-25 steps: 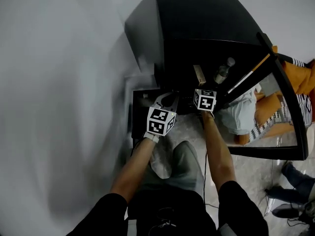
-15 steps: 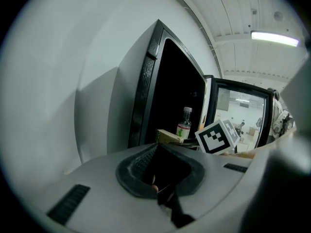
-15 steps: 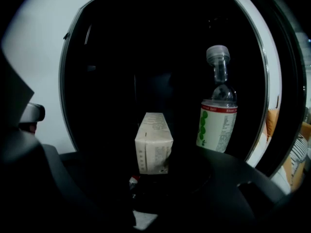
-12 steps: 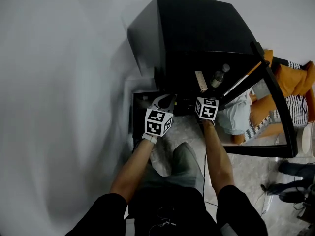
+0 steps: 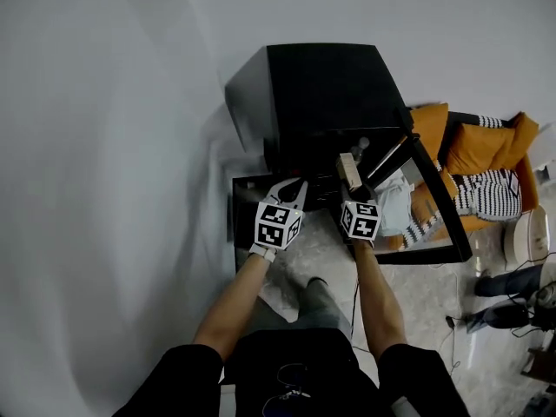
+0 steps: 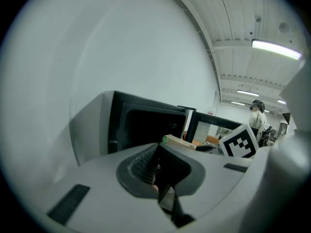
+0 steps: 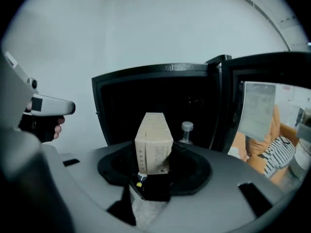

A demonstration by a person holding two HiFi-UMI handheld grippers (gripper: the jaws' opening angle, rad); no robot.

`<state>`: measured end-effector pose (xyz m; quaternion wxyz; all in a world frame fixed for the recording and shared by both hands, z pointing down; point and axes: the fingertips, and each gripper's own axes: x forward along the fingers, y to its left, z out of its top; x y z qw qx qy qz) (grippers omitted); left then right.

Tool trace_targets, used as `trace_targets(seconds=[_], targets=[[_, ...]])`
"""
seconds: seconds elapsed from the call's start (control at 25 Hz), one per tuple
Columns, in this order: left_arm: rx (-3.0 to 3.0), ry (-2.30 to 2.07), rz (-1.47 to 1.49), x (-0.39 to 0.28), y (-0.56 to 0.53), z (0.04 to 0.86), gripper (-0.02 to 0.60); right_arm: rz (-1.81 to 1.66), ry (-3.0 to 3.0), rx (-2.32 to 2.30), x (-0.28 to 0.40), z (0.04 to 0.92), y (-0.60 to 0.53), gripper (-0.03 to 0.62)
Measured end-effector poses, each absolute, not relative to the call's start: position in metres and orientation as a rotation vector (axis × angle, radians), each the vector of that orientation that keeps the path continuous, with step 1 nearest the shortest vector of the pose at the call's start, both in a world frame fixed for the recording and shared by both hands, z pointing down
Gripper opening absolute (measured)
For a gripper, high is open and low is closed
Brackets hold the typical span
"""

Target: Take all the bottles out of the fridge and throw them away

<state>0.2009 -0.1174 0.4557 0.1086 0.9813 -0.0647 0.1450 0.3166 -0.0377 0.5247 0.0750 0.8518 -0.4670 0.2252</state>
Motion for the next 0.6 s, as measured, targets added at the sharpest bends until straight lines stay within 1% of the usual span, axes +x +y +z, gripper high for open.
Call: trace_targets(seconds=[0.28,0.6], targets=[[2.896,-0.166,0.437,0.184,-0.089,0.390,0.002,0.682,-1.403,2.577,0.286,0.452,-0.001,0.183],[2.890,-0.213,0.417,0.167,-0.076,0.371,0.002,0.644,-1.478,2.512,0.260,0.425,0.006,0.183]])
